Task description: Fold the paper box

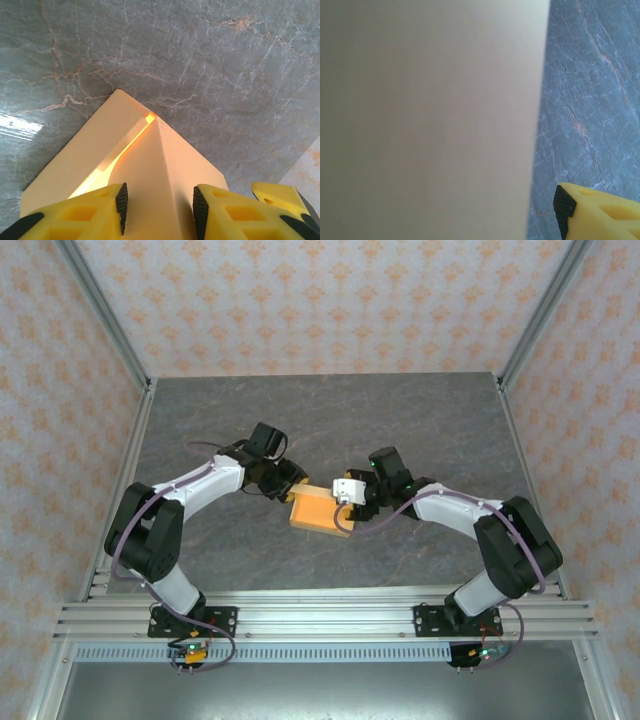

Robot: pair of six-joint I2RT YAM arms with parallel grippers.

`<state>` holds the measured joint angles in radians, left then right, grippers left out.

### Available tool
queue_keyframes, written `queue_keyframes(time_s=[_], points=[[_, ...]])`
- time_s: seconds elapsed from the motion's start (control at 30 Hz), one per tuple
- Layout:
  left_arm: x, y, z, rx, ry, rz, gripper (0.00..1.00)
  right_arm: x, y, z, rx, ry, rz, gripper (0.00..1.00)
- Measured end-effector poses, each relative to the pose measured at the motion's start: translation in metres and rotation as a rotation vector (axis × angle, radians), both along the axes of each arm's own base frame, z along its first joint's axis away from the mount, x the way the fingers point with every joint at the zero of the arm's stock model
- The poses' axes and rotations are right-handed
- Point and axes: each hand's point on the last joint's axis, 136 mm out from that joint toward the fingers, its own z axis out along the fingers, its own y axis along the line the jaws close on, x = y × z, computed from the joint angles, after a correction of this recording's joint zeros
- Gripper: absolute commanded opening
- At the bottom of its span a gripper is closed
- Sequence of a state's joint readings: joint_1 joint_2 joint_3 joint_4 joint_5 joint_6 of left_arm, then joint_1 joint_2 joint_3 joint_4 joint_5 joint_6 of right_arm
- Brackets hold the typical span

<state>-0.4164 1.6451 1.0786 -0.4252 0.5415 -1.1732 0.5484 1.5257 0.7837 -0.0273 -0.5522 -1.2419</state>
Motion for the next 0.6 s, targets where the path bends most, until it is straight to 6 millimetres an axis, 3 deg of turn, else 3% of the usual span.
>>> queue_keyframes(time_s=[0.13, 0.17, 0.43, 0.6], points=[[-0.002, 0.002, 0.003, 0.039, -0.043, -0.014, 0.38, -0.001, -0.001, 0.001, -0.01, -0.011, 0.011, 0.83], [-0.003, 0.002, 0.003, 0.047, -0.051, -0.02, 0.37, -0.001, -0.001, 0.002, -0.009, -0.013, 0.012, 1.0], [-0.011, 0.014, -0.004, 0.129, -0.095, -0.044, 0.37, -0.019, -0.006, 0.018, 0.058, -0.019, 0.006, 0.99], [-0.008, 0.016, -0.004, 0.142, -0.113, -0.042, 0.37, -0.03, -0.01, 0.043, 0.144, -0.01, -0.011, 0.99]])
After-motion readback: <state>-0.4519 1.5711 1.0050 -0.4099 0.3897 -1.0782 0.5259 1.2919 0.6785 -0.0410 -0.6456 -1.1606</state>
